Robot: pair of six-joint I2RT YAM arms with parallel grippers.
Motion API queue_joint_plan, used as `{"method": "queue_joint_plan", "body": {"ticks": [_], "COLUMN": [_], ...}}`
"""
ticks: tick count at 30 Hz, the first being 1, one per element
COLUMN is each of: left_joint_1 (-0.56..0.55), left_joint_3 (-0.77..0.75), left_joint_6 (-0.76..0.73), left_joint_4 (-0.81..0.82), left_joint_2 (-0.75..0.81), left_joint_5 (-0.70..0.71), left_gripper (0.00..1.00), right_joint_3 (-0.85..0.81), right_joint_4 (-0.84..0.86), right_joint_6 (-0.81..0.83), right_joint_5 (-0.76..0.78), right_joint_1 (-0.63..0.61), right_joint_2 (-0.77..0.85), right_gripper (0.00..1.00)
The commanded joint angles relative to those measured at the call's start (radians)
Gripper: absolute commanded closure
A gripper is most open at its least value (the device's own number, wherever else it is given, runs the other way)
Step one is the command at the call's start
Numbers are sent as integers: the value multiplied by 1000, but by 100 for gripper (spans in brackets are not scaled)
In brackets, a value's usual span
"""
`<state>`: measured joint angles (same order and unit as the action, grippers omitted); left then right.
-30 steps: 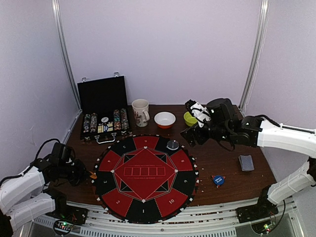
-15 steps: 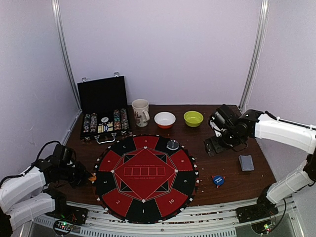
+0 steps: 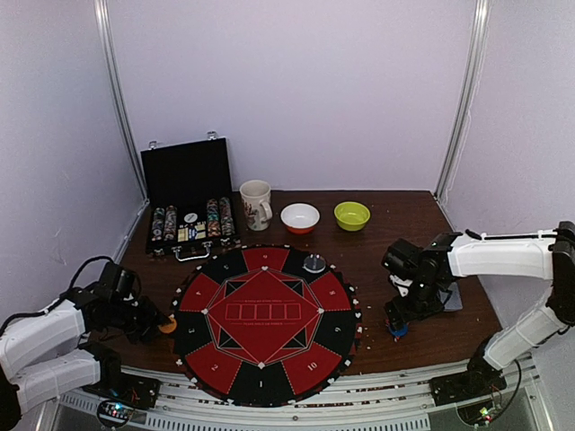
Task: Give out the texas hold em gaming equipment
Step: Place the big blind button at position 3, then pick up the small blind button from the center of the board.
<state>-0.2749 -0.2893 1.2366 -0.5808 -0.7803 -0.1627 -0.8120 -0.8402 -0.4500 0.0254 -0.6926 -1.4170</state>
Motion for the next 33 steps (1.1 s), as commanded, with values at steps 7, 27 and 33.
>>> {"method": "queue_joint_plan", "body": {"ticks": [7, 27, 33], "left_joint_1": [3, 3, 3], "left_joint_3": [-73, -194, -226], "left_joint_6": [-62, -169, -199], "left_joint_4": [-11, 11, 20], "left_joint_2": [-1, -71, -100], "left_joint_5": [90, 173, 183], "left_gripper": [35, 28, 28], "right_joint_3": [-18, -43, -22], "right_joint_4": [55, 59, 80], "right_joint_6": [2, 65, 69], "right_joint_5": [-49, 31, 32], "right_joint_1": [-14, -104, -104], "right_joint_2": [-29, -112, -134], "right_gripper": [18, 14, 20]}}
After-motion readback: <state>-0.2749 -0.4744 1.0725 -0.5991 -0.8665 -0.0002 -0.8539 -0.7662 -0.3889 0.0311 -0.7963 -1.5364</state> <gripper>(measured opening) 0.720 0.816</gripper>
